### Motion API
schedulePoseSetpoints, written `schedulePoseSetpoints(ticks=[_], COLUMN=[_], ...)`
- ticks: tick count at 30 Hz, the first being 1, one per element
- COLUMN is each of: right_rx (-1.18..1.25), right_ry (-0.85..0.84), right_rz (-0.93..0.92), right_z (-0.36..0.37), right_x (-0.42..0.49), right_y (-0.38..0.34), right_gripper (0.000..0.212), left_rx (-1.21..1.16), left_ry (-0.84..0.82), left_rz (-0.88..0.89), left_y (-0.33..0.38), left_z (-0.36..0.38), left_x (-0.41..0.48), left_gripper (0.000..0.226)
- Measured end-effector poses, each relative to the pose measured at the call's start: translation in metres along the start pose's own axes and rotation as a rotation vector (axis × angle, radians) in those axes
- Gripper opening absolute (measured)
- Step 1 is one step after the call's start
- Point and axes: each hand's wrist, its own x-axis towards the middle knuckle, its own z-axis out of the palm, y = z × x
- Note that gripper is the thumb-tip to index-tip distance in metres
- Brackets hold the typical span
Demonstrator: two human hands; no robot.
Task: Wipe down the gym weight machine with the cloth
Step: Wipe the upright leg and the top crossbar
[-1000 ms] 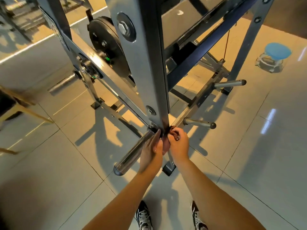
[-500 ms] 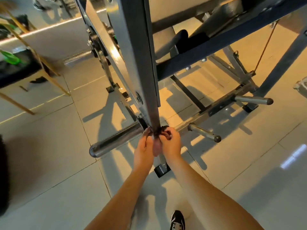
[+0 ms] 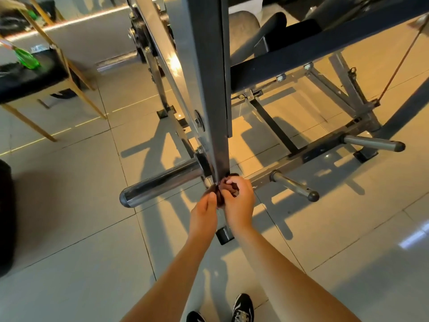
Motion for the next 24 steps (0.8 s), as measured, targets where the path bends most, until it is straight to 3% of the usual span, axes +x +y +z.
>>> schedulePoseSetpoints(ticks=[4, 8, 11, 18, 24], right_rx=[-0.011, 0.073, 0.038, 0.196, 0.131], right_ry=[-0.023, -0.028, 0.019, 0.037, 0.116], right_rz=[0.139, -0.016, -0.122, 0.194, -0.087], right_z=[0.000, -0.007, -0.002, 0.002, 0.002], right_x=[-0.001, -0.010, -0.009, -0.009, -0.003], right_y=[0.018, -0.006, -0.011, 0.008, -0.031], right_gripper=[0.012, 0.018, 0.014, 0.016, 0.014], left_rx=[-0.003, -0.077, -0.075, -0.052, -0.069], left_ry=[0.003, -0.003, -0.038, -0.075, -0.089], left_rz=[-0.004, 0.027, 0.079, 0.087, 0.091], left_y=[-0.003, 0.003, 0.001, -0.010, 0.003], left_z=[-0.003, -0.003, 0.001, -0.001, -0.004], left_x=[-0.002, 0.001, 0.005, 0.011, 0.004], left_gripper=[0.035, 0.023, 0.030, 0.041, 0.042])
